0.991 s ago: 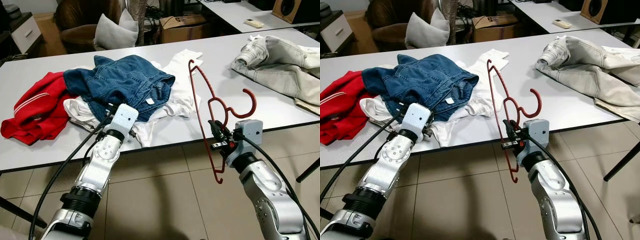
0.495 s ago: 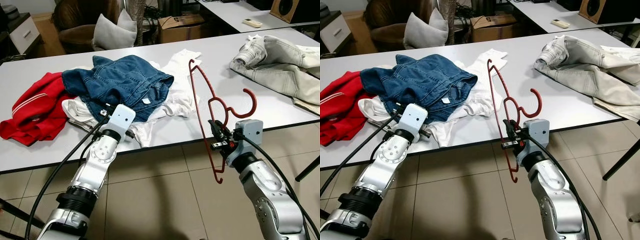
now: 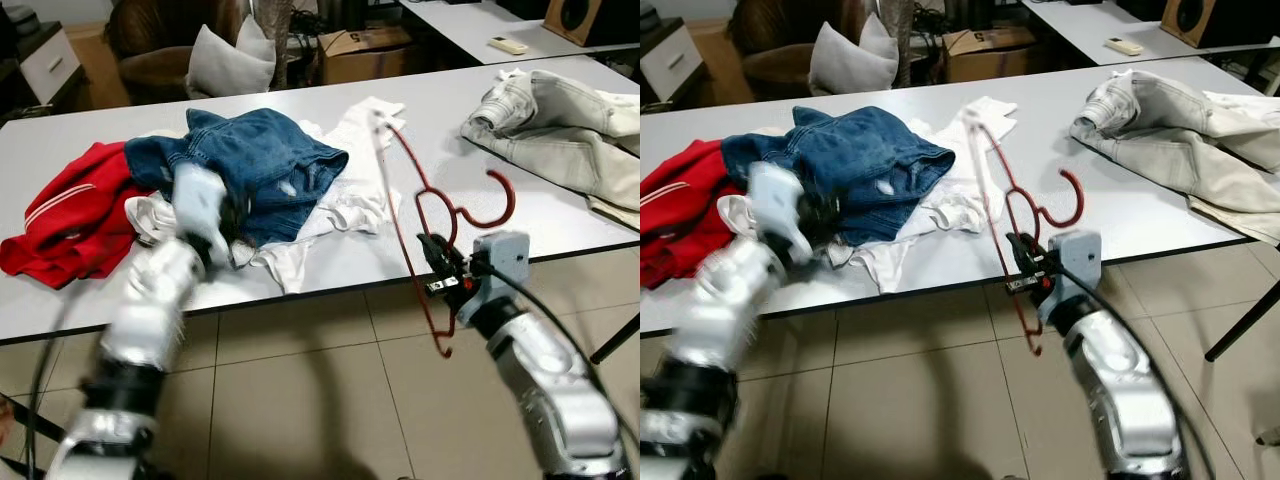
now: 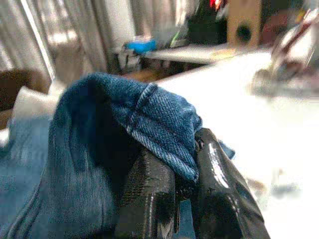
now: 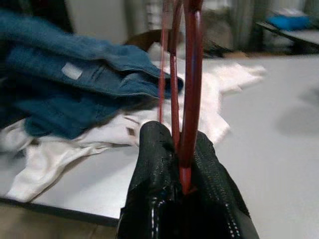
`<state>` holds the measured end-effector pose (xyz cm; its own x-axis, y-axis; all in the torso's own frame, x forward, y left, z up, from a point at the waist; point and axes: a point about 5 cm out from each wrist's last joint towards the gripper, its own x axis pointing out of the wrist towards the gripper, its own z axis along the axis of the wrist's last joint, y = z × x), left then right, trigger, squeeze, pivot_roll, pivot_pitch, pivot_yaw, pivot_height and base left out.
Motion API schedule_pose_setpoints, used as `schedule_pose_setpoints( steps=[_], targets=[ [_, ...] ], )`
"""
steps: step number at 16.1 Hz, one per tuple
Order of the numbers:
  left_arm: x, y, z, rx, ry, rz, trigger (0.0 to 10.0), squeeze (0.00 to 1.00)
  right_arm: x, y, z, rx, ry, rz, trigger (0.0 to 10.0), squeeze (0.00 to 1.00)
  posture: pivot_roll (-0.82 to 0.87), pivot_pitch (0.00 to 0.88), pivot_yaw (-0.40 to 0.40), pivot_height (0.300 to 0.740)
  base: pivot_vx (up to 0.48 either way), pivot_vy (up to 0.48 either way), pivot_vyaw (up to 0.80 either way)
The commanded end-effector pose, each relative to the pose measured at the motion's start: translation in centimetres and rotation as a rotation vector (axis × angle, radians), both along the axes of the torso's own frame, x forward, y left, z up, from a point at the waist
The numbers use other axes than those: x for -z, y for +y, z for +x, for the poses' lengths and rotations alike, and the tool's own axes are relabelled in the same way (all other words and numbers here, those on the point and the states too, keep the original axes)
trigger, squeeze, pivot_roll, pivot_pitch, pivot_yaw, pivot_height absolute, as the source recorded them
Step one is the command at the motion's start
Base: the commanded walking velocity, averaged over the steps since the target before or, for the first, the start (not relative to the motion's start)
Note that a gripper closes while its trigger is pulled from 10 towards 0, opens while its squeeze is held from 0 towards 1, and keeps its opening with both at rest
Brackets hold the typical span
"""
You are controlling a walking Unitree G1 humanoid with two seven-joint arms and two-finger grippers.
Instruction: Hang hanger
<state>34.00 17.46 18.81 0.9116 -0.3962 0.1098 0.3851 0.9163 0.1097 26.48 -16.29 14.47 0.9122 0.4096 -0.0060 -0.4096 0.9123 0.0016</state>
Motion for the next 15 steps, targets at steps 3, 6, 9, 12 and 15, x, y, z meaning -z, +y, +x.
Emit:
schedule_pose_setpoints(
  steps=[3,6,9,12,15],
  targets=[
    [-6.0,0.7,0.2,0.105,-0.094,-0.064,0.0,0.0,-1.3,0.2,-1.1,-0.272,-0.009,-0.131,10.0,0.0,-0.16,0.0,0.06,0.74,0.0,0.0,0.0],
    [-8.4,-0.2,-0.8,0.222,-0.11,-0.031,0.0,0.0,-1.5,-1.5,-2.3,-0.438,0.033,-0.34,10.0,0.0,-0.16,0.0,0.051,0.74,0.0,0.0,0.0],
    [-8.0,-0.9,-1.6,0.307,-0.056,0.034,0.0,0.0,-2.8,-2.5,-1.1,-0.377,-0.016,-0.373,10.0,0.0,-0.16,0.0,0.049,0.74,0.0,0.0,0.0],
    [-6.8,0.6,-0.9,0.166,0.005,0.15,0.0,0.0,-4.4,-3.3,-1.4,-0.427,-0.034,-0.443,10.0,0.0,-0.17,0.0,0.043,0.74,0.0,0.0,0.0],
    [-6.4,2.0,-0.1,0.023,0.021,0.166,0.0,0.0,-5.4,-4.6,-3.5,-0.507,0.007,-0.482,10.0,0.0,-0.19,0.0,0.048,0.74,0.0,0.0,0.0]
  ],
)
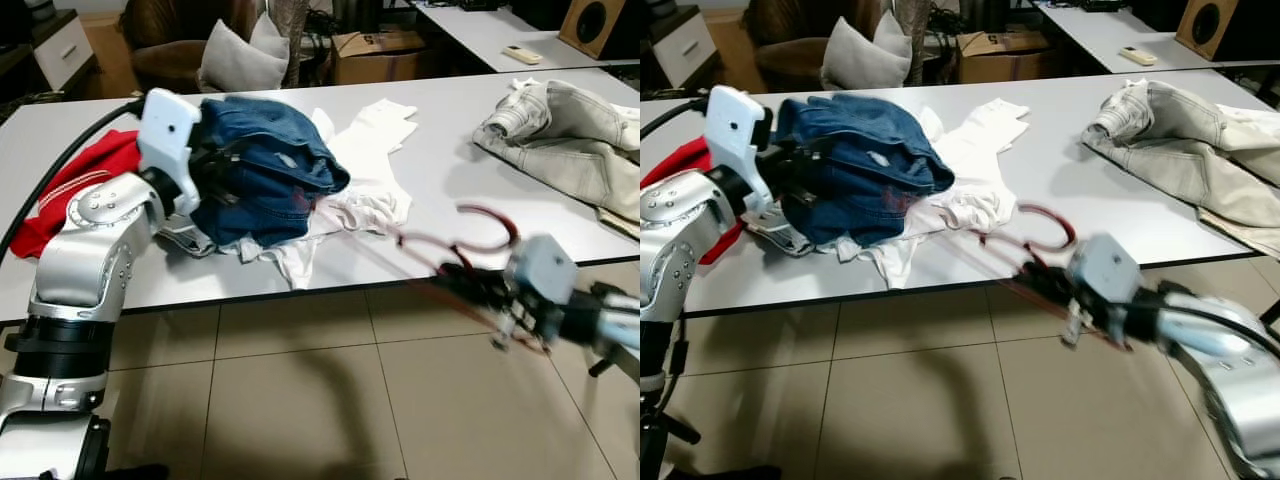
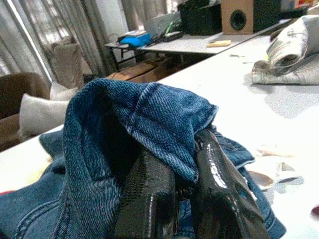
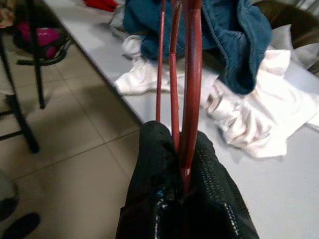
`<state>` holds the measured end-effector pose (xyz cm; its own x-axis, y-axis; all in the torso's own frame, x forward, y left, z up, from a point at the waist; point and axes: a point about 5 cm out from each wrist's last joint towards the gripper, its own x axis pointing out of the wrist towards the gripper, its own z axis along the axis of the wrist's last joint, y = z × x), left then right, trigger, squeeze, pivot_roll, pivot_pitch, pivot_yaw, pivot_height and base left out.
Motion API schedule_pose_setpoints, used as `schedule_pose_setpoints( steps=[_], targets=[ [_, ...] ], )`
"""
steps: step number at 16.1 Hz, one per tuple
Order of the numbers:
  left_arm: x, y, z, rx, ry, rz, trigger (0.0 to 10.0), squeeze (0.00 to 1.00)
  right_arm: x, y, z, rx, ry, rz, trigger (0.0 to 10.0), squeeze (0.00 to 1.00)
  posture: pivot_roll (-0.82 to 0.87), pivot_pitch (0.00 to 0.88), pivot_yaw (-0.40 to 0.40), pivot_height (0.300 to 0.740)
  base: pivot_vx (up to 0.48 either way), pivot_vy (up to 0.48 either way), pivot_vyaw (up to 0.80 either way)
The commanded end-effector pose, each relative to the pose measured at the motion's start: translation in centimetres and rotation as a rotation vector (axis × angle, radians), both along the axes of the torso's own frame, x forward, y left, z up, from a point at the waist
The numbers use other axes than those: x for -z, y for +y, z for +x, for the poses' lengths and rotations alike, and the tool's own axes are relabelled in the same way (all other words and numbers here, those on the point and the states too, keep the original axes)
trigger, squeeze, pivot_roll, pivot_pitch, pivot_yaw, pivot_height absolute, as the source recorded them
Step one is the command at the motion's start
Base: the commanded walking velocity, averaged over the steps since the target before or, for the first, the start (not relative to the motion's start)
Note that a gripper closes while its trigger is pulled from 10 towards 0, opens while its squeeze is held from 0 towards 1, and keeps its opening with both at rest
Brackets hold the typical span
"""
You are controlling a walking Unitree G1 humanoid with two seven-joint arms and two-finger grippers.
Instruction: Hang hanger
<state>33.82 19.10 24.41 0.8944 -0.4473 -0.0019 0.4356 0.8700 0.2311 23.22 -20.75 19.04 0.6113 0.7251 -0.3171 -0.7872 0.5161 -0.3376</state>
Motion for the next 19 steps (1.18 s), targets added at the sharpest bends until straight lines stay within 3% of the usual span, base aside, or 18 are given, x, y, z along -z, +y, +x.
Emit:
schedule_pose_setpoints(
  steps=[1,3,6,9,14,19],
  targets=[
    [-0.7,0.3,0.1,-0.019,-0.028,0.008,0.0,0.0,-1.0,-0.4,-0.2,-0.005,-0.026,-0.001,10.0,0.0,-0.19,0.0,0.048,0.74,0.0,0.0,0.0],
    [-0.5,-0.6,0.2,0.025,-0.012,-0.002,0.0,0.0,-1.6,-1.3,0.9,0.065,-0.087,-0.014,10.0,0.0,-0.19,0.0,0.046,0.74,0.0,0.0,0.0],
    [-0.2,-0.9,0.2,0.023,-0.003,0.011,0.0,0.0,-2.4,-1.5,0.8,0.07,-0.1,-0.001,10.0,0.0,-0.19,0.0,0.038,0.74,0.0,0.0,0.0],
    [0.1,-2.3,-0.1,0.083,0.01,0.003,0.0,0.0,-2.3,-2.0,1.5,0.117,-0.113,-0.005,10.0,0.0,-0.19,0.0,0.036,0.74,0.0,0.0,0.0],
    [-1.1,-5.5,-1.1,0.195,-0.008,-0.024,0.0,0.0,-0.6,-1.1,4.1,0.178,-0.121,0.039,10.0,0.0,-0.18,0.0,0.04,0.74,0.0,0.0,0.0],
    [-0.8,-5.7,-1.1,0.187,0.004,-0.014,0.0,0.0,-0.1,-0.6,4.1,0.143,-0.112,0.031,10.0,0.0,-0.18,0.0,0.045,0.74,0.0,0.0,0.0]
  ],
)
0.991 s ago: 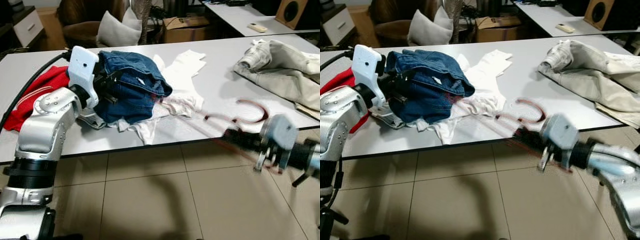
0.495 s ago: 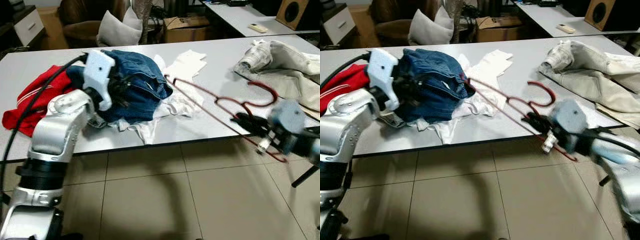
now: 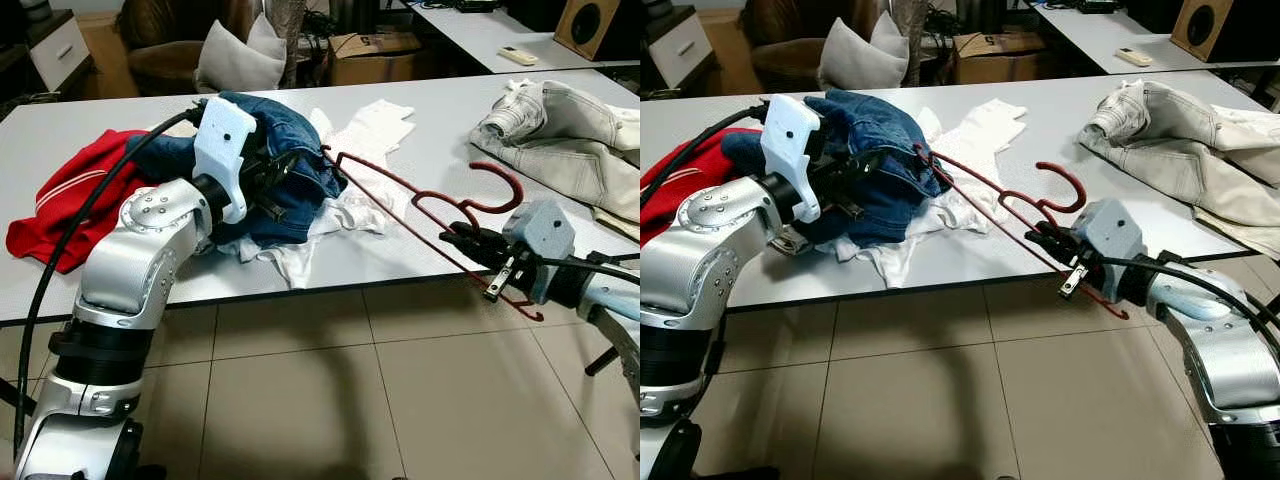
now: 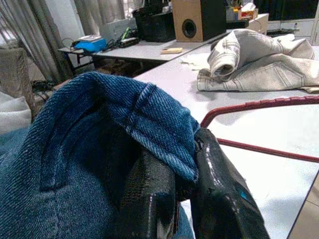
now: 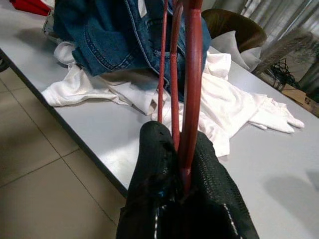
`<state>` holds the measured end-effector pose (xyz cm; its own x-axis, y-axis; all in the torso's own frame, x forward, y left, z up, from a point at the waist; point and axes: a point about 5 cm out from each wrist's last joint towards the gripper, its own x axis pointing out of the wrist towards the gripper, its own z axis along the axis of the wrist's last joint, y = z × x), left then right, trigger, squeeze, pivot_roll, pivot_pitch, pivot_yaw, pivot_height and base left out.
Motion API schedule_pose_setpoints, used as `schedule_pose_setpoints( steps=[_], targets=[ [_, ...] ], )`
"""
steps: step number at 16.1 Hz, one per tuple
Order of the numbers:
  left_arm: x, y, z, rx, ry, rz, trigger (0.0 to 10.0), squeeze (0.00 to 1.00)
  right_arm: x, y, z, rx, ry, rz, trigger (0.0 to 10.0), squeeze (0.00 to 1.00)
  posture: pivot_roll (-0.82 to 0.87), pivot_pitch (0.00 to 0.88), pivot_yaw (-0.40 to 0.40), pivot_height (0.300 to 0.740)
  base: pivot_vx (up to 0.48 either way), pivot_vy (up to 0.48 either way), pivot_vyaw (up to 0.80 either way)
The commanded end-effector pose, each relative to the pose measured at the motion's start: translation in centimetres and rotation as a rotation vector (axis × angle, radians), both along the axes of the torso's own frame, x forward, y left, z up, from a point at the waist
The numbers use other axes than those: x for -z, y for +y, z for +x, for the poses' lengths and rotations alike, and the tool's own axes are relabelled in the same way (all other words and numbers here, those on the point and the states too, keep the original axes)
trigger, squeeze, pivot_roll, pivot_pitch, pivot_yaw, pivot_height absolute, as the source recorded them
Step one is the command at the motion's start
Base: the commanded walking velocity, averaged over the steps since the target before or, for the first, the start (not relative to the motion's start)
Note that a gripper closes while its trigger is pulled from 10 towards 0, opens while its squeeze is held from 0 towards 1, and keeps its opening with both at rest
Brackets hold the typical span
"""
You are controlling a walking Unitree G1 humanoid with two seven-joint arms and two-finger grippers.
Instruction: Hang hanger
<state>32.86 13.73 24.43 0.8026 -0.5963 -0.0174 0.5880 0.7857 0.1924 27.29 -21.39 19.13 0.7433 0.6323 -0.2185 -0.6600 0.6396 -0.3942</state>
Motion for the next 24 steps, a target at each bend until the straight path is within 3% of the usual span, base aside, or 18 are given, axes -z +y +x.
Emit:
schedule_pose_setpoints(
  steps=[1,4,12,15,18,21,24],
  targets=[
    [-0.9,-0.4,-0.1,0.007,-0.034,0.007,0.0,0.0,0.1,0.0,-0.1,-0.013,0.001,-0.011,10.0,0.0,-0.18,0.0,0.043,0.74,0.0,0.0,0.0],
    [-0.8,0.5,0.2,-0.061,-0.047,0.022,0.0,0.0,0.2,-0.4,-1.0,-0.018,0.013,-0.028,10.0,0.0,-0.18,0.0,0.045,0.74,0.0,0.0,0.0],
    [-2.3,0.6,0.1,-0.063,-0.09,-0.029,0.0,0.0,0.2,-0.4,-1.6,0.015,-0.004,0.005,10.0,0.0,-0.18,0.0,0.037,0.74,0.0,0.0,0.0],
    [-1.8,-1.4,-1.1,0.097,-0.038,-0.005,0.0,0.0,0.3,-0.6,-0.3,0.05,-0.017,0.015,10.0,0.0,-0.18,0.0,0.044,0.74,0.0,0.0,0.0],
    [-1.2,-2.2,-1.1,0.12,-0.014,-0.013,0.0,0.0,0.8,0.2,1.0,0.013,0.002,0.056,10.0,0.0,-0.19,0.0,0.058,0.74,0.0,0.0,0.0],
    [-1.0,-2.5,-0.5,0.085,-0.015,-0.014,0.0,0.0,1.7,1.9,2.0,-0.072,0.04,0.028,10.0,0.0,-0.19,0.0,0.062,0.74,0.0,0.0,0.0],
    [-1.0,-1.1,0.0,-0.019,-0.028,-0.002,0.0,0.0,1.2,2.0,1.5,-0.084,0.018,0.033,10.0,0.0,-0.18,0.0,0.052,0.74,0.0,0.0,0.0]
  ],
)
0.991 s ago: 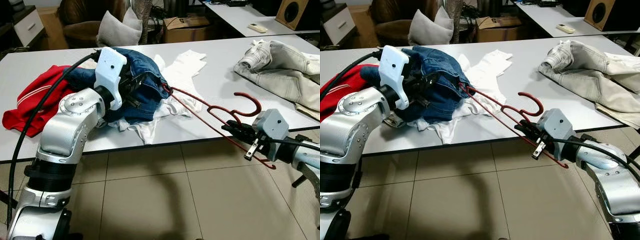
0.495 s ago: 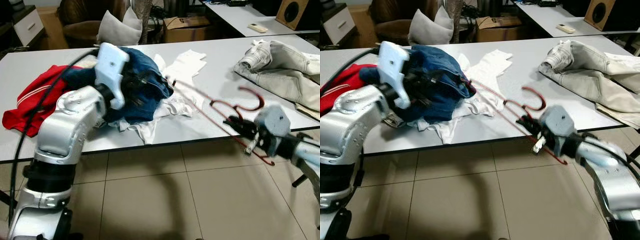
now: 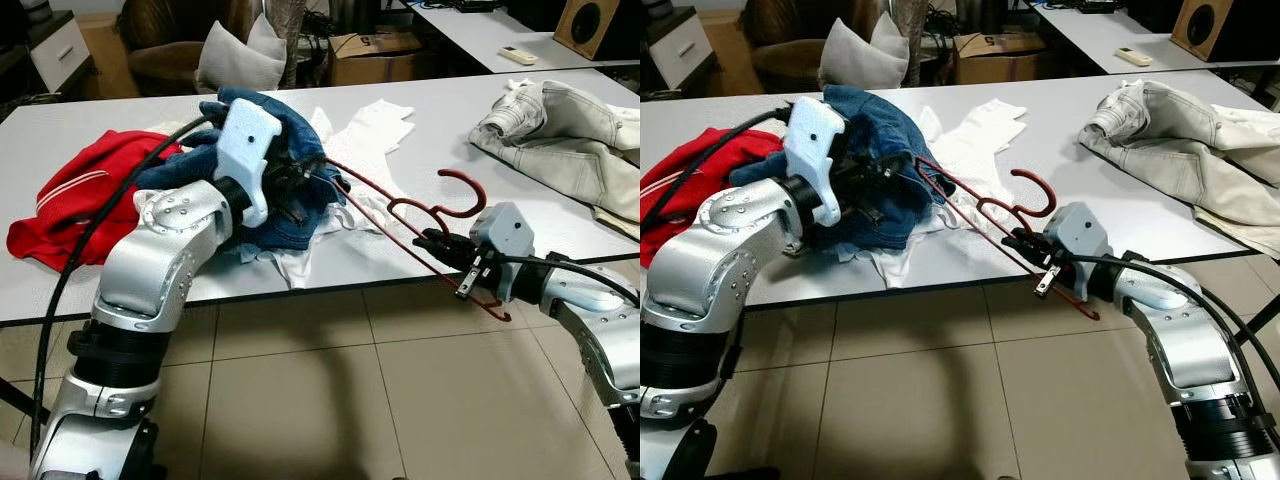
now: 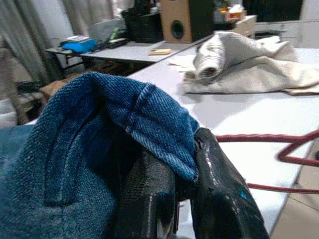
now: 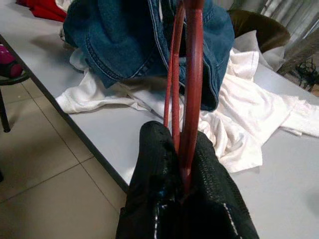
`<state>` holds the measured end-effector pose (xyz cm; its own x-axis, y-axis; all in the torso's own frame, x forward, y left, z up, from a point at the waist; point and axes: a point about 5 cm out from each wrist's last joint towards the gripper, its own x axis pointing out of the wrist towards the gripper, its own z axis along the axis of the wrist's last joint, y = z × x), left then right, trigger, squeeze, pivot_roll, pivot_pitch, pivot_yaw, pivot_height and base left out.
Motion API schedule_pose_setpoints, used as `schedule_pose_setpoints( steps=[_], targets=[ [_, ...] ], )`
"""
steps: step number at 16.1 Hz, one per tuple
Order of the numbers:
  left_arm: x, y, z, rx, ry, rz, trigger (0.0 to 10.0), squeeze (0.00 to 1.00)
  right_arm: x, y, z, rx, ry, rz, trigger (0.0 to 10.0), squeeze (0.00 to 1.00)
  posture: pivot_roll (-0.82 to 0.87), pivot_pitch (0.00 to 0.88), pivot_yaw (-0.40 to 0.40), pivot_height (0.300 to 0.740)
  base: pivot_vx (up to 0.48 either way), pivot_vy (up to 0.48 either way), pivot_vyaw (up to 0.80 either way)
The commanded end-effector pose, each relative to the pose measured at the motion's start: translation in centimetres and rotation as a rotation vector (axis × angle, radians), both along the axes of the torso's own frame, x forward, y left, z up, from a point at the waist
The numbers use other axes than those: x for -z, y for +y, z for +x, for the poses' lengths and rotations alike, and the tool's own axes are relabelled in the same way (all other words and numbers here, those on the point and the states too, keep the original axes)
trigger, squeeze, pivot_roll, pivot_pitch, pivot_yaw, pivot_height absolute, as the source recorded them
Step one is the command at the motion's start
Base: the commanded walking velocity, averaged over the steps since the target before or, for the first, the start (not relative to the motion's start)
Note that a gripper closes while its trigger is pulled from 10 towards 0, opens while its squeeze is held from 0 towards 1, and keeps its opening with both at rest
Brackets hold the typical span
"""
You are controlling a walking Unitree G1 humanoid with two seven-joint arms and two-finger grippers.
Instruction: Hang hanger
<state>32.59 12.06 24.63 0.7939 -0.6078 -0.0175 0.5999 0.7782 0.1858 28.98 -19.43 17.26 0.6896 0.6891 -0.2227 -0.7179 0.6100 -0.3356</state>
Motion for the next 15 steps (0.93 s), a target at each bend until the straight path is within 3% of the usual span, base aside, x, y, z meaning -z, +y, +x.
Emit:
schedule_pose_setpoints(
  steps=[1,5,8,10,11,15],
  targets=[
    [-0.8,1.1,0.5,-0.072,-0.038,0.009,0.0,0.0,-0.8,-0.3,-0.4,-0.016,-0.036,-0.017,10.0,0.0,-0.18,0.0,0.045,0.74,0.0,0.0,0.0],
    [-0.9,2.5,1.1,-0.15,-0.044,-0.012,0.0,0.0,-1.1,-1.5,-1.5,-0.005,-0.043,-0.049,10.0,0.0,-0.18,0.0,0.042,0.74,0.0,0.0,0.0],
    [-1.3,2.9,1.2,-0.161,-0.059,-0.036,0.0,0.0,-1.0,-1.3,-2.0,-0.002,-0.04,-0.051,10.0,0.0,-0.17,0.0,0.036,0.74,0.0,0.0,0.0],
    [-1.3,1.8,0.6,-0.05,-0.051,-0.035,0.0,0.0,-0.4,-0.8,-1.2,0.011,-0.033,-0.039,10.0,0.0,-0.16,0.0,0.033,0.74,0.0,0.0,0.0],
    [-0.8,0.9,-0.1,0.031,-0.023,-0.014,0.0,0.0,-0.1,-0.5,0.1,0.057,-0.045,-0.028,10.0,0.0,-0.15,0.0,0.026,0.74,0.0,0.0,0.0],
    [0.9,0.3,-1.3,0.103,0.072,0.05,0.0,0.0,-0.2,1.1,2.2,0.082,-0.063,0.012,10.0,0.0,-0.13,0.0,0.003,0.74,0.0,0.0,0.0]
  ],
)
